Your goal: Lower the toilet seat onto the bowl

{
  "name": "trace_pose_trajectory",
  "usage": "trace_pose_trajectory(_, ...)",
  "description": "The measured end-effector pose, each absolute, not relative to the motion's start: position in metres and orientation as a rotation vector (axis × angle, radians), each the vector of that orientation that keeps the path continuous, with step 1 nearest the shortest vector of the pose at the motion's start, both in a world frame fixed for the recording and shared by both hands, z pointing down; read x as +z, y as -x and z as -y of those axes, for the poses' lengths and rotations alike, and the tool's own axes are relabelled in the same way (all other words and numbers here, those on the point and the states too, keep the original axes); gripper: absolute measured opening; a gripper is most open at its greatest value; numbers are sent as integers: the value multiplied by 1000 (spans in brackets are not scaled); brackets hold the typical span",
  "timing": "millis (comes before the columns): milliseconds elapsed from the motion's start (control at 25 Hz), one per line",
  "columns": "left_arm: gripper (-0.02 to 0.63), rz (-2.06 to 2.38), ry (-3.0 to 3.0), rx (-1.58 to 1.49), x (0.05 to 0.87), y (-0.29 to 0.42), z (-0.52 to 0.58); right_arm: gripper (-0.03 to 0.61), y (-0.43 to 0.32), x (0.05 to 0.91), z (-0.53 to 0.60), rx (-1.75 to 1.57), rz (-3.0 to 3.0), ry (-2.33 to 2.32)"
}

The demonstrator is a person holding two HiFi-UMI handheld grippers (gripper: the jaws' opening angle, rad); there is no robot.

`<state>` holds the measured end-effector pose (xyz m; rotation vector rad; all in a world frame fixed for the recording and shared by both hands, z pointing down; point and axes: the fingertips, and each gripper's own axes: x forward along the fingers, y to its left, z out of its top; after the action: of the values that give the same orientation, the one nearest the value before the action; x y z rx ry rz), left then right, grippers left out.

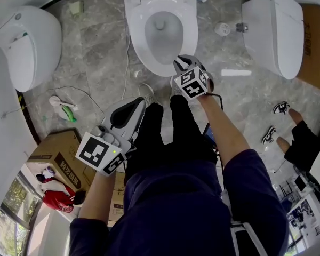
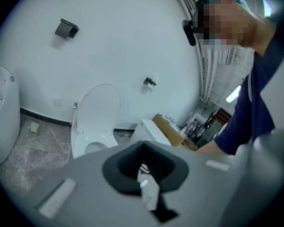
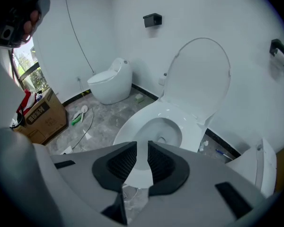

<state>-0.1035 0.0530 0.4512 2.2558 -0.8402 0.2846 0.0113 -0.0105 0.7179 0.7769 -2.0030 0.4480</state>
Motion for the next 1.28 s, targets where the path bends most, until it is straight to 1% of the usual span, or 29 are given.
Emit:
trace_pose_trajectory(200, -3, 809, -2329, 275, 432, 114, -53, 67, -8, 671, 23, 393, 2032, -875)
trace_pose_trajectory(640, -3, 806, -2444, 256, 381, 132, -59, 67, 1, 568, 11, 328, 2110, -1028)
trace_pose_trajectory(920, -3, 826, -2517, 219, 342, 123, -58, 67, 1, 490, 9, 258, 2209, -1098)
trace_pose_trajectory(1280, -3, 909, -2559, 169, 303, 91, -84, 67, -18, 401, -20, 171, 2345, -1117)
